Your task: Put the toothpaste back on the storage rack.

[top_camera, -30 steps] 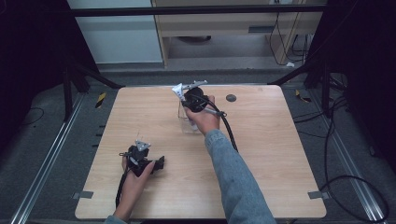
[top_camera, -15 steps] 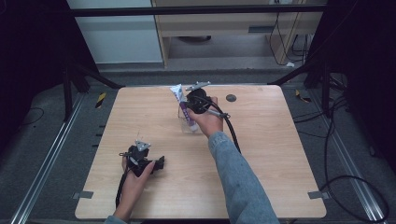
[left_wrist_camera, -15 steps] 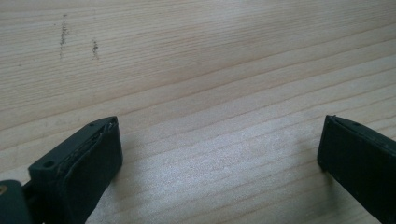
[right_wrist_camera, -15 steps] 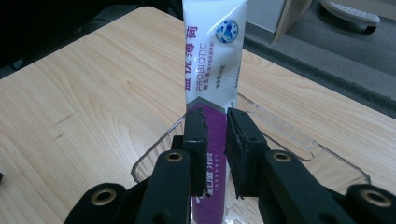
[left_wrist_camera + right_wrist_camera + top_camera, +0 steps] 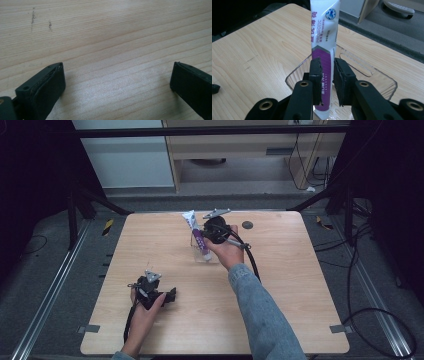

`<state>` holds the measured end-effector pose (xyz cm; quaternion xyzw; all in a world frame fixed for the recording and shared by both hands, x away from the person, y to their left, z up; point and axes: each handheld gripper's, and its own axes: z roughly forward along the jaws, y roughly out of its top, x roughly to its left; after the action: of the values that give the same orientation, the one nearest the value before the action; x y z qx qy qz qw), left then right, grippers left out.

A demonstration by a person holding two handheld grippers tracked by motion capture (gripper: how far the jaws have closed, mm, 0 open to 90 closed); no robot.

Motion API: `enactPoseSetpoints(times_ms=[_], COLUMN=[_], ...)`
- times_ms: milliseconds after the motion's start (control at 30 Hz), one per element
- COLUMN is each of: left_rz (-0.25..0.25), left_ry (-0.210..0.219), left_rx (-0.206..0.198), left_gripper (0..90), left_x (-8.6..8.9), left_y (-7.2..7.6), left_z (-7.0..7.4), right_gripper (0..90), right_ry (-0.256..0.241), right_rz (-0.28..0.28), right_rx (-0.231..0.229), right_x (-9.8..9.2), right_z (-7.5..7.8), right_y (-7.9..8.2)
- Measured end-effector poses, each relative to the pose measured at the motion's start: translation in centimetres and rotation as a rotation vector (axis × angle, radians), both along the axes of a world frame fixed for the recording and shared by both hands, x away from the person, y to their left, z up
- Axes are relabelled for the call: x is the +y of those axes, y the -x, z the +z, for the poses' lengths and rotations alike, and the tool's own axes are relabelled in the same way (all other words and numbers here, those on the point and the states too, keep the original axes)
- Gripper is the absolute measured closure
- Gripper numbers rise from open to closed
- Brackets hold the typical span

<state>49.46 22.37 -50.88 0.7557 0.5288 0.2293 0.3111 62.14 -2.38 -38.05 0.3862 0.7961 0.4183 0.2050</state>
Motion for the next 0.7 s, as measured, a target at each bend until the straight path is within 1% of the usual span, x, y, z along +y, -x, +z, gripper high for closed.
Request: enactPoseSetpoints(times_ms=[267,367,500,700], left_rz=[0.001,0.001,0.003,0.004], left_ry=[0.000,0.000,0.000,0.000], left_rx=[0.001,0.001,0.003,0.003], left_gripper=[0.0,0.0,0.0,0.0], left_x=[-0.06,-0.06,-0.08,-0.09], left_y=[-0.06,-0.07,-0.07,-0.07], left_z=[0.01,0.01,0.02,0.02], right_gripper=[70.3,66.8,59.4,43.3], right_ry=[-0.011,-0.014,-0.020,-0.041], right_rz=[0.001,0.003,0.001,0.001], right_rx=[-0.005,-0.003,0.001,0.000], right_x=[-0.26,-0.23,-0.21,-0.15], right_z=[0.41,0.50,0.63,0.91], right_y=[0.15,0.24,0.22,0.20])
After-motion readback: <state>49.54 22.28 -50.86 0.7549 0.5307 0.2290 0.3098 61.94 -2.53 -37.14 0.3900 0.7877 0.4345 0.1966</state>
